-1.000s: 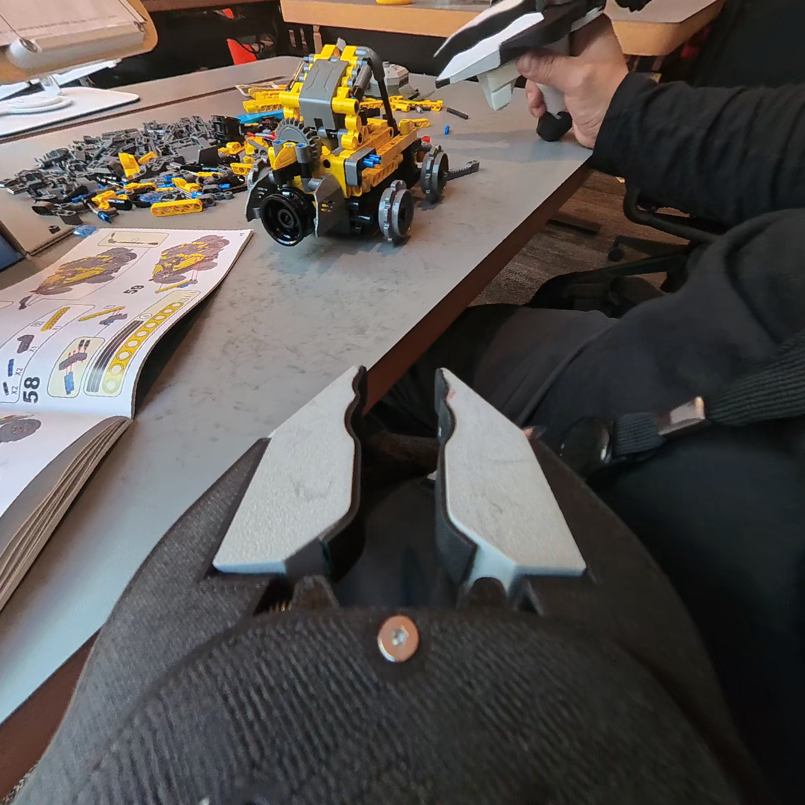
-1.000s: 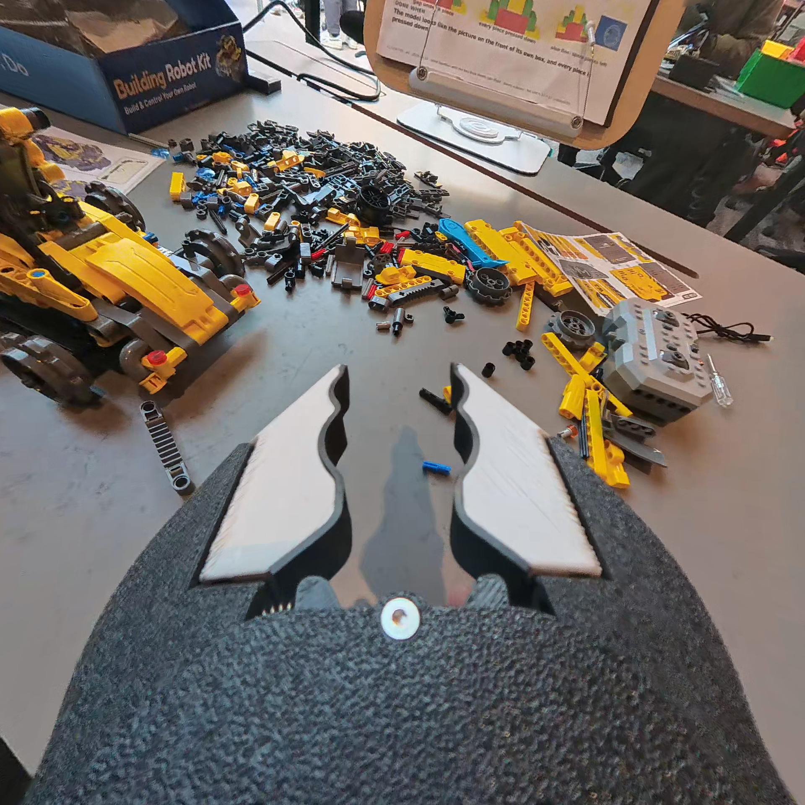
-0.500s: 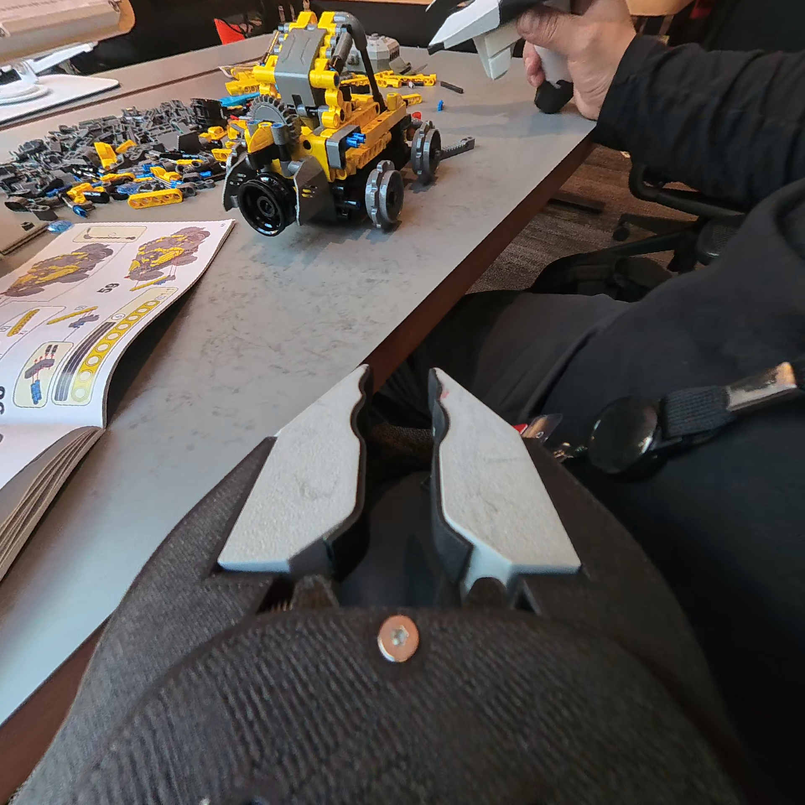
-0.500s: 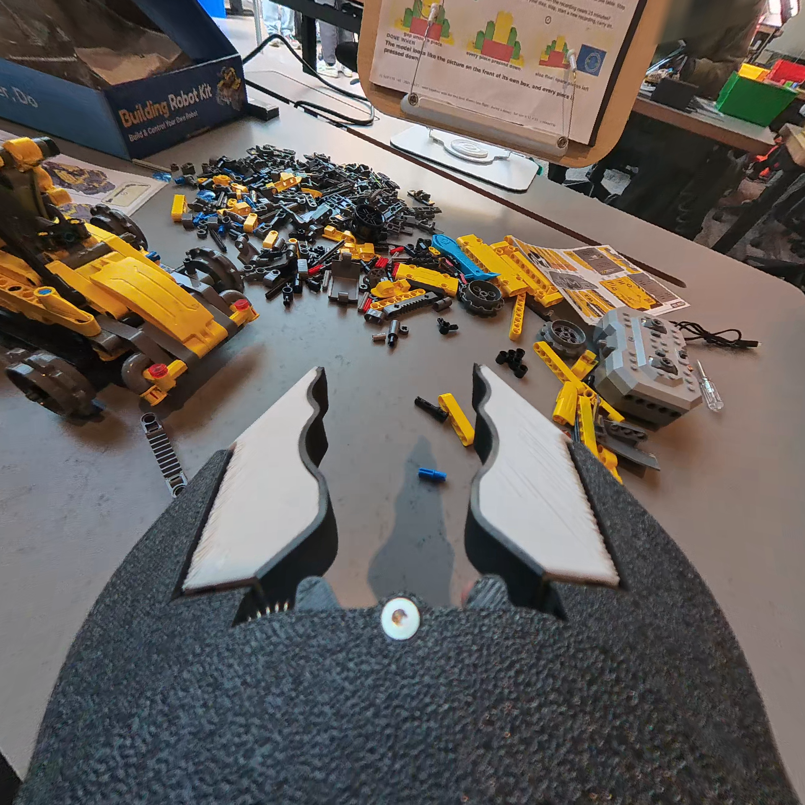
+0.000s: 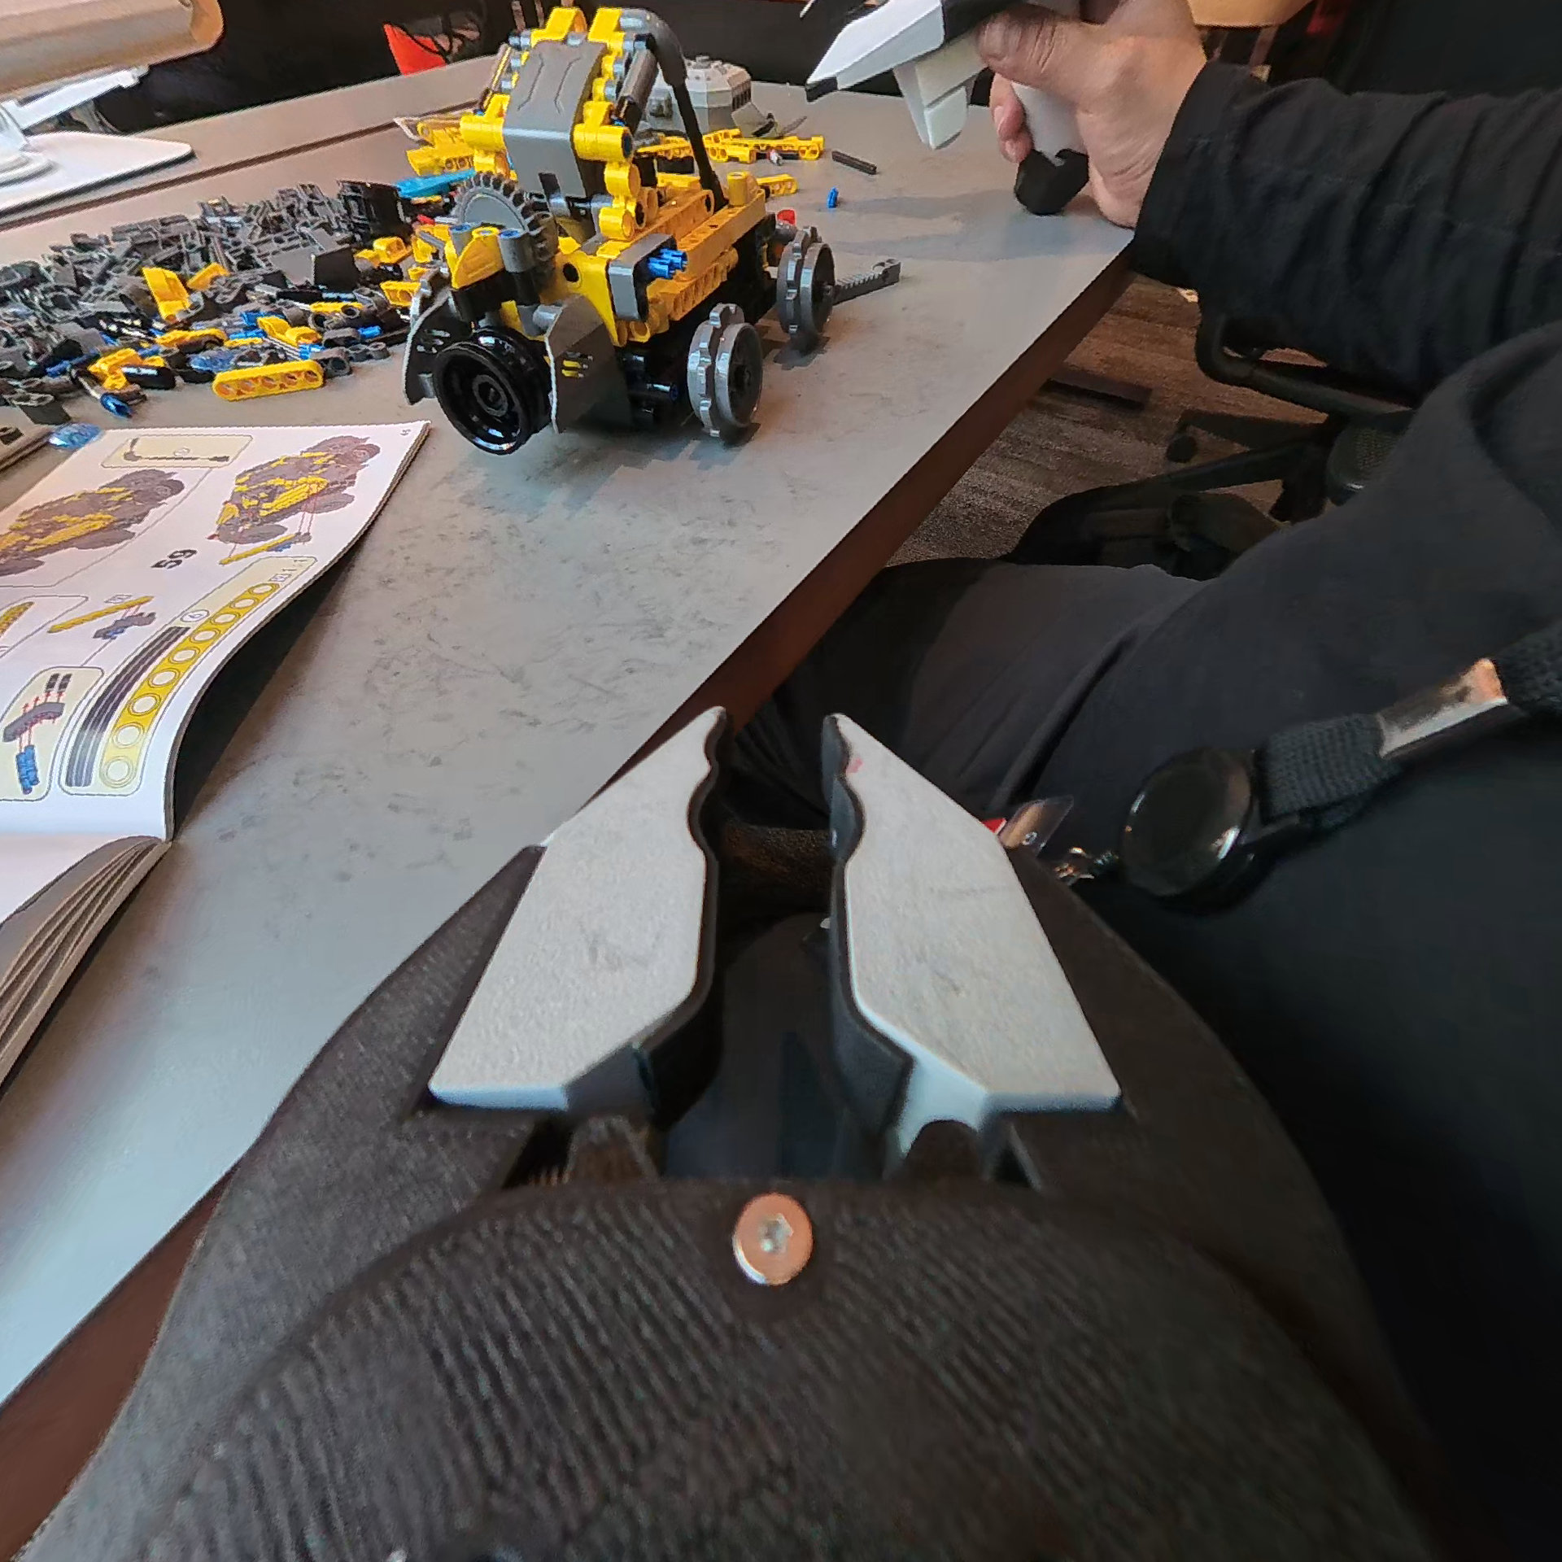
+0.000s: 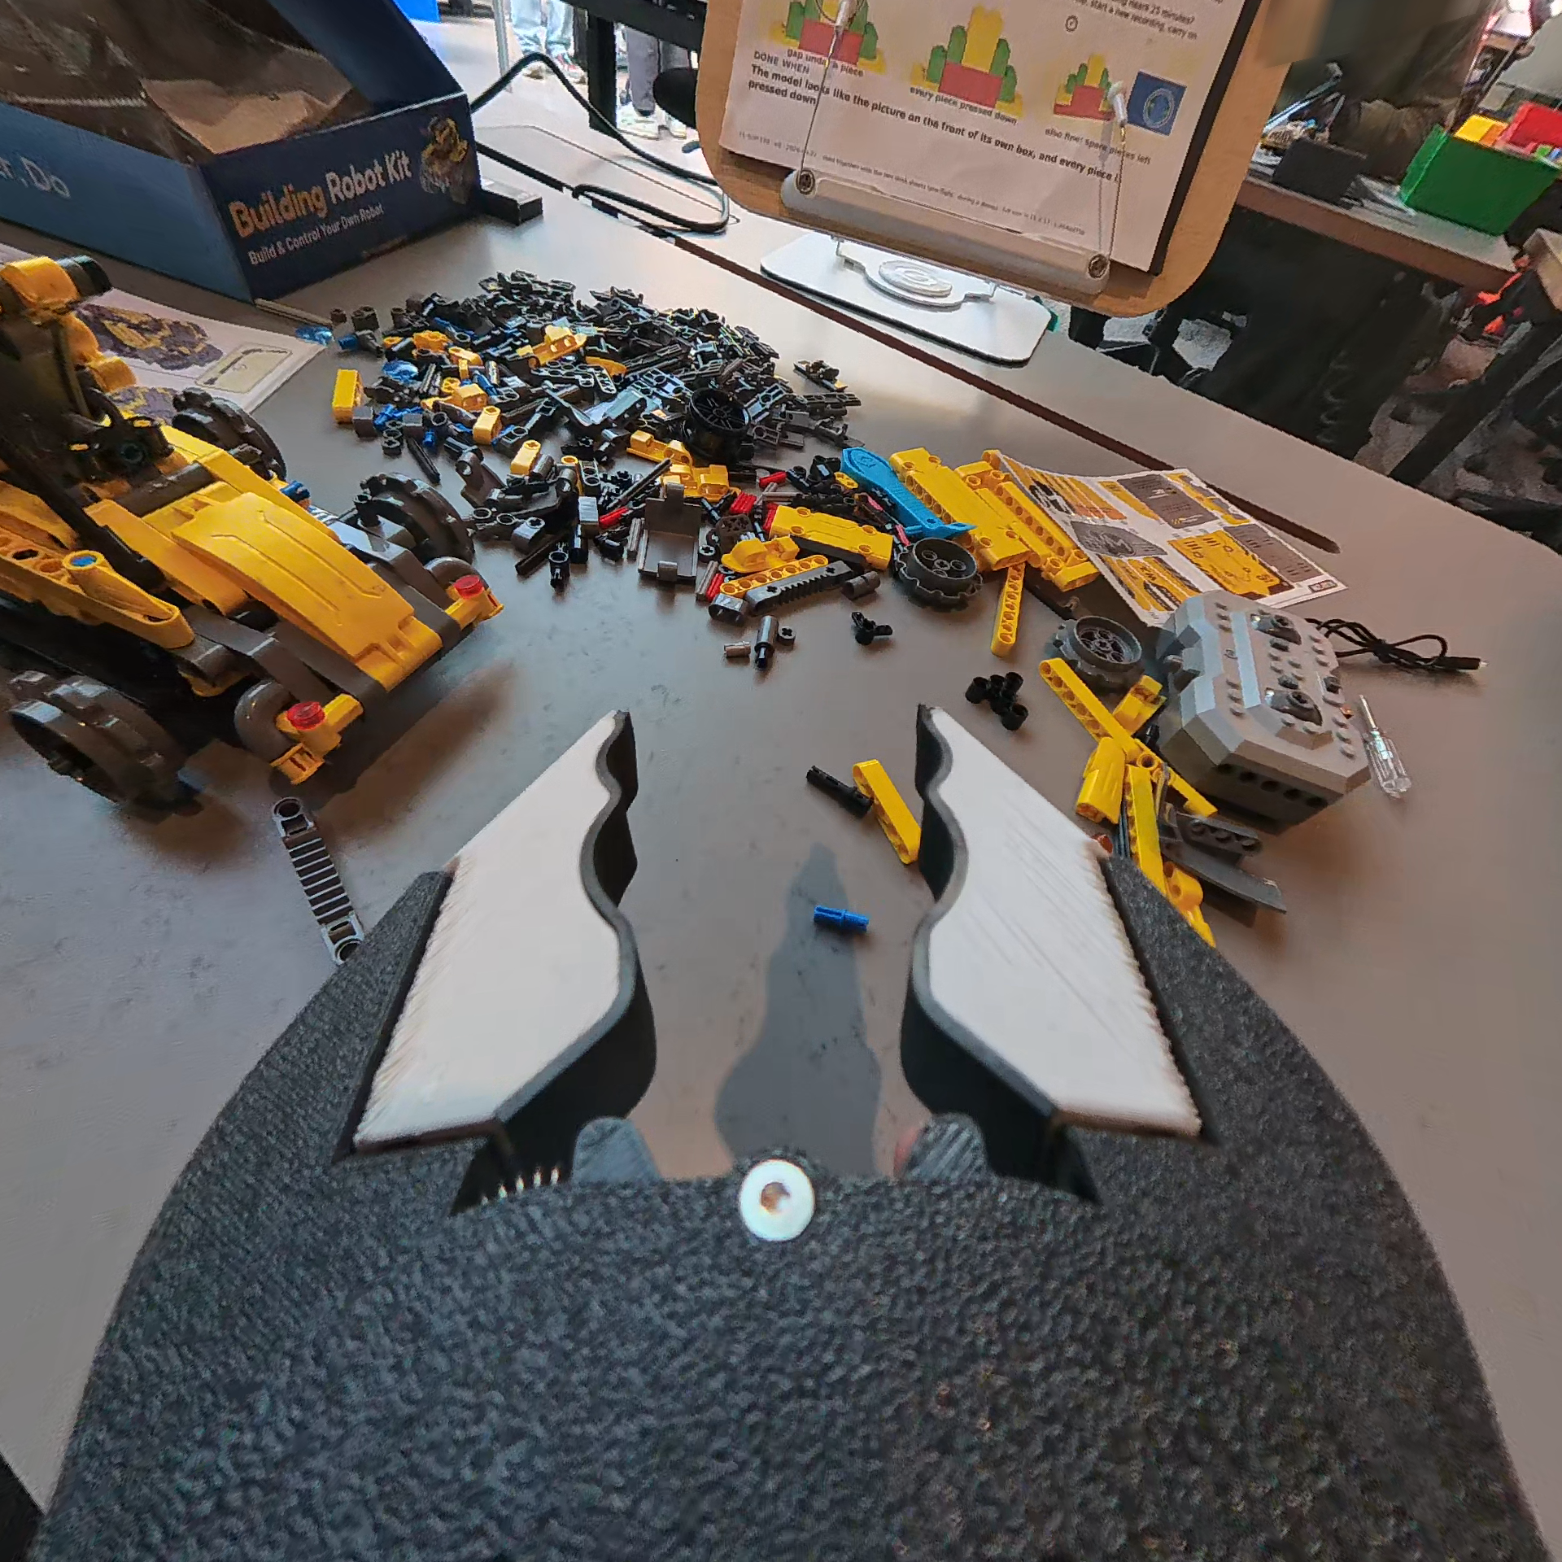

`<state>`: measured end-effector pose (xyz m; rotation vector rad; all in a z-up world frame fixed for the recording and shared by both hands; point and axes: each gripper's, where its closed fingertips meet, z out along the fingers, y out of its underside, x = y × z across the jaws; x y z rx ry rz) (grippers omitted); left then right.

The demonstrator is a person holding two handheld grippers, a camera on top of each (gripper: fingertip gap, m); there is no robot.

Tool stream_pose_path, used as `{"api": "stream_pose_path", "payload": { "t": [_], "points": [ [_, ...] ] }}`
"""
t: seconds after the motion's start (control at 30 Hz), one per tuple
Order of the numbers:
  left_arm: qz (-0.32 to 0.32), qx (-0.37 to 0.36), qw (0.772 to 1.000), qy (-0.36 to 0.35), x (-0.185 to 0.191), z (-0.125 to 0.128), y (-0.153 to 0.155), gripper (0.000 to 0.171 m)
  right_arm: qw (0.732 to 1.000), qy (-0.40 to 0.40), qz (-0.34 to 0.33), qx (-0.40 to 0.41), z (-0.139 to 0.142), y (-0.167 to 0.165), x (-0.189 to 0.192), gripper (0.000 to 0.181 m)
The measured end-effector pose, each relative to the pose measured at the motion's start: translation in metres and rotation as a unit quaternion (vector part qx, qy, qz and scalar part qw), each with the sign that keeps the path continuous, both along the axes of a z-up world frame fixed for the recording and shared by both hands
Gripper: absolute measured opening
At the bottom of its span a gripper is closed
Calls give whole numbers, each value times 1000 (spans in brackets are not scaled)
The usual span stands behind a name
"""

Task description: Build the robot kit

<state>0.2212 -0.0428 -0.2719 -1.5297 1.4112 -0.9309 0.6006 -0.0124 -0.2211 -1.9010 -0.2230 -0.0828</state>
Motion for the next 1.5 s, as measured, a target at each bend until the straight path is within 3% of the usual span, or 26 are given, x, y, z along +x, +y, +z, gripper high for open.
{"api": "stream_pose_path", "payload": {
  "t": [0.2, 0.3, 0.6, 0.73, 0.83, 1.1, 1.5],
  "points": [
    [-2, 2, 1000, 1, 0, 0, -1, 16, 1000, 5, 3, 2, 1, 0, 0, 64],
    [-6, -5, 1000, 4, 1, -2, -2, 15, 1000, 5, 12, -3, -1, -1, -4, 47],
    [-16, 0, 1000, 14, 1, -6, -5, 13, 994, 4, 60, -94, -29, 3, -16, 33],
    [-16, -5, 1000, 9, -1, -4, -4, 12, 993, 17, -54, -104, -33, -5, 35, 28],
    [-19, -11, 1000, 3, -1, -2, -6, 12, 990, 70, -78, -91, -28, -13, 49, 29],
    [-26, -12, 1000, 0, 0, 0, -8, 11, 981, 49, -18, -187, -57, -17, 29, 29],
    [-26, -8, 1000, 4, 0, -1, -8, 11, 973, 80, -9, -215, -64, -19, 26, 15]
  ]
}}
